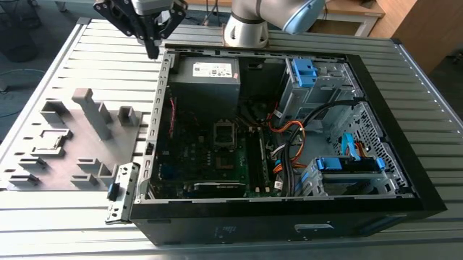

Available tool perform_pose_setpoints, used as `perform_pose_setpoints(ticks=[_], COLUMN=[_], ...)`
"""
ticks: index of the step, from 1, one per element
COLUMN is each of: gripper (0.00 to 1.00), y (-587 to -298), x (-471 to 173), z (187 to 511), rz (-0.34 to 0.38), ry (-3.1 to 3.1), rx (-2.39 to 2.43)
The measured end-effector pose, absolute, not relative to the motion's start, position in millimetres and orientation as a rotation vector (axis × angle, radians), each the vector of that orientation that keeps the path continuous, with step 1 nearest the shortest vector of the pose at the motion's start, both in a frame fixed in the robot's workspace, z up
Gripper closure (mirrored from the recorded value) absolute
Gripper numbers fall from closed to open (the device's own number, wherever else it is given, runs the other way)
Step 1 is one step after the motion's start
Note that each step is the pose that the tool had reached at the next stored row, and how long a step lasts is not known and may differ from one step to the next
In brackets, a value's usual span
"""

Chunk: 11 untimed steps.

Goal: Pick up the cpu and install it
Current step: 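Reach for the cpu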

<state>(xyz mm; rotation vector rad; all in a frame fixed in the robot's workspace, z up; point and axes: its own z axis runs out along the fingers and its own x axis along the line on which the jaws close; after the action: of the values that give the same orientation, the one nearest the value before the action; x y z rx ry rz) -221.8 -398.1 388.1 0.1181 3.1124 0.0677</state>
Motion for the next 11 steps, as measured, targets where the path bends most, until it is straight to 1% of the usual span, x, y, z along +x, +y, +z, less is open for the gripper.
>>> perform_pose_setpoints(ticks=[11], gripper=[0.89], y=[-398.0], x=[-239.3], z=[386.0], rz=[0.068], ry=[3.112], rx=[0.118])
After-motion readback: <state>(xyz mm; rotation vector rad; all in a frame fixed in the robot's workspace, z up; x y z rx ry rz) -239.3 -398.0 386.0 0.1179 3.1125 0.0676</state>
